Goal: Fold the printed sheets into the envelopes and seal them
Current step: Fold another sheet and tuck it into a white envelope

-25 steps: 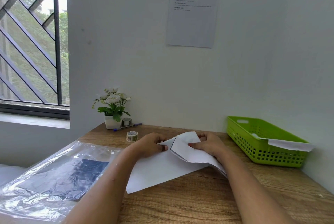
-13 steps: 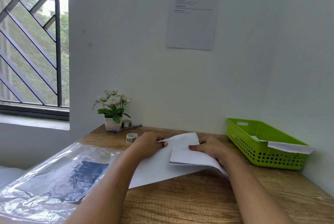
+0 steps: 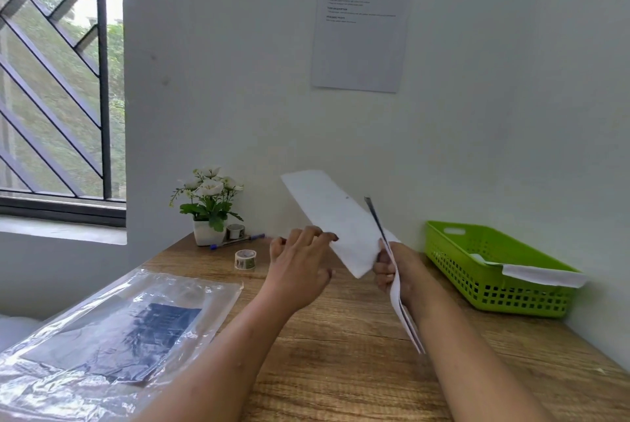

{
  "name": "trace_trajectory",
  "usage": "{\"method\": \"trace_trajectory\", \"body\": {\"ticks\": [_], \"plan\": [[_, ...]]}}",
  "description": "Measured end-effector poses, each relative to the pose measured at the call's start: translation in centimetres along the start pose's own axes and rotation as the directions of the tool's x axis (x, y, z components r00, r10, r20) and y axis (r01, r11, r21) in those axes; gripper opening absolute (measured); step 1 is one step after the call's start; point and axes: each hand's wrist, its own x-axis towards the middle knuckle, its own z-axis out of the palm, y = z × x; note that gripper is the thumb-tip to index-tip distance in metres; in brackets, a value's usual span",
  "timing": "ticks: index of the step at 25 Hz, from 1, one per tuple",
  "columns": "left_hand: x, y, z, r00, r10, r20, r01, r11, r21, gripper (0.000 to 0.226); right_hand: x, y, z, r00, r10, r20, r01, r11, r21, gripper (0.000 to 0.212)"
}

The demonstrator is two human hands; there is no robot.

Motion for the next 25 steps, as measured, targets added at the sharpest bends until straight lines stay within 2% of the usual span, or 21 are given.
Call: {"method": "trace_trajectory", "body": {"ticks": [2, 5, 7, 9, 11, 15, 18, 21, 25], "plan": [[-0.1, -0.2, 1.2, 0.990, -0.069, 0.125, 0.073, 0.997, -0.028, 0.059, -0.2, 0.5, 0.7, 0.988, 0.080, 0.133, -0.071, 0.995, -0.071, 0.036], [0.1, -0.6, 2.1, 0.977, -0.089, 0.194, 0.123, 0.977, -0.172, 0.058, -1.4, 1.4, 2.0, 0.970, 0.104, 0.219, -0.057, 0.976, -0.211, 0.030], [0.3, -0.7, 2.3, 0.970, -0.057, 0.238, 0.119, 0.960, -0.255, 0.047, -1.6, 2.2, 2.6, 0.961, 0.134, 0.242, -0.044, 0.937, -0.346, 0.026], [0.3, -0.8, 2.3, 0.947, -0.077, 0.311, 0.181, 0.929, -0.322, 0.039, -1.0, 2.9, 2.8, 0.960, 0.175, 0.218, -0.050, 0.876, -0.479, 0.027], [0.3, -1.2, 2.3, 0.921, -0.117, 0.371, 0.258, 0.897, -0.359, 0.040, -0.5, 3.2, 2.8, 0.964, 0.195, 0.182, -0.069, 0.841, -0.536, 0.031], [0.7, -2.0, 2.3, 0.912, -0.231, 0.338, 0.357, 0.854, -0.379, 0.030, -1.0, 3.0, 2.9, 0.971, 0.145, 0.191, -0.020, 0.842, -0.539, 0.027], [0.8, -2.2, 2.2, 0.917, -0.212, 0.338, 0.301, 0.924, -0.237, 0.027, -0.9, 2.7, 2.7, 0.989, 0.076, 0.128, 0.020, 0.786, -0.618, 0.033], [0.6, -1.9, 2.1, 0.936, -0.207, 0.287, 0.270, 0.942, -0.202, 0.031, -0.8, 2.2, 2.3, 0.999, 0.000, 0.043, 0.030, 0.710, -0.704, 0.044], [0.7, -2.3, 1.6, 0.949, -0.229, 0.216, 0.264, 0.953, -0.149, 0.032, -0.6, 1.7, 1.5, 0.994, 0.004, 0.107, 0.071, 0.720, -0.691, 0.041]]}}
